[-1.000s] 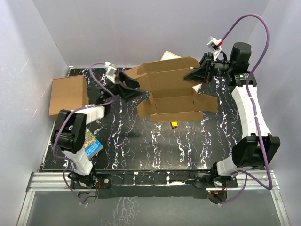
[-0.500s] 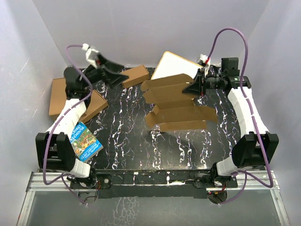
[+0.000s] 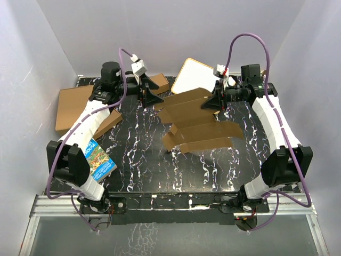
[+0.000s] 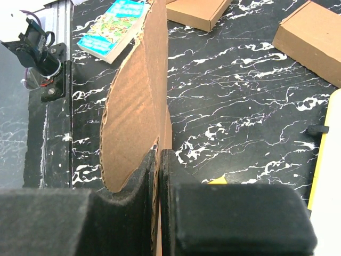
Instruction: Fold the paper box
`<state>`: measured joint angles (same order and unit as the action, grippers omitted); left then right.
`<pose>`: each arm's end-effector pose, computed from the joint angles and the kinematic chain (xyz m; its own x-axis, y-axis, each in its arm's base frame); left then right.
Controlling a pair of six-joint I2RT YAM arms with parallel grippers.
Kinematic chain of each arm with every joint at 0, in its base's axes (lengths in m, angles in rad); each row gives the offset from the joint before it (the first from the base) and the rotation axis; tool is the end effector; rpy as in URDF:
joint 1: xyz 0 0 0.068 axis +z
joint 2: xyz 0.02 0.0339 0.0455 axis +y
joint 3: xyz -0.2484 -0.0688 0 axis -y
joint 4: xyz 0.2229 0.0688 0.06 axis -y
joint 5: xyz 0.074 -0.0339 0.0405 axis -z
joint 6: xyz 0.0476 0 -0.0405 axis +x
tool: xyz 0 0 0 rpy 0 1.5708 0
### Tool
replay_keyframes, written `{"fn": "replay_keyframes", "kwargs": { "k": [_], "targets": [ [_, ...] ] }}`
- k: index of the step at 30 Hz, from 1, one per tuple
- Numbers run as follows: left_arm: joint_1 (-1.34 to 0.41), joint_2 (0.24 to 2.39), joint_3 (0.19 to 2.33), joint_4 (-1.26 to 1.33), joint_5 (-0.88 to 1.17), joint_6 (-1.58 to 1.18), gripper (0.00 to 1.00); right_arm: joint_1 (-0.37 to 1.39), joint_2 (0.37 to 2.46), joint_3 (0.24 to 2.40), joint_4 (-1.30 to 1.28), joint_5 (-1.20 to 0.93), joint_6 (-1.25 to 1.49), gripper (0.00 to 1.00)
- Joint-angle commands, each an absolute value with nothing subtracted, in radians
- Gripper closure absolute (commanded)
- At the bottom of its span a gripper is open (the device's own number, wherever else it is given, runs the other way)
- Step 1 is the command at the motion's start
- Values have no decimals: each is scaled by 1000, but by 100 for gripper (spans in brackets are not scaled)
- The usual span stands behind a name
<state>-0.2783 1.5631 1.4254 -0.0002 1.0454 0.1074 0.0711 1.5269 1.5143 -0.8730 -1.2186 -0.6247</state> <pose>0.3195 -0.1341 0.3773 -0.0283 0.0640 -0.9975 0.9704 0.2414 -0.0121 0.2861 0.0652 0.3488 -0.2656 -0.2212 -0.9384 -0.9522 0.2127 0.2194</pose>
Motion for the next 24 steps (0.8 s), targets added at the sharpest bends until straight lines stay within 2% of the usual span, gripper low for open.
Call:
{"fn": "replay_keyframes", "kwargs": {
  "k": [1,5,12,14,20,24],
  "targets": [
    [-292,1559,1417,-32,1100,202,22,79,1519,1585,-873,-1253,-667,92],
    [-297,1597,1408,25,1162,166,27,82,1528,1602,-887,-1269,-673,92],
    [-334,1627,1334,213,1266,59,46,81,1534,1606,-891,-1282,-673,92],
    [-341,1635,1334,205,1270,63,54,81,1535,1607,-891,-1286,-671,92],
    [-359,1661,1340,199,1288,68,57,84,1535,1608,-892,-1291,-672,92],
    [-362,1675,1353,150,1301,101,69,83,1531,1608,-893,-1284,-673,92]
  ]
}}
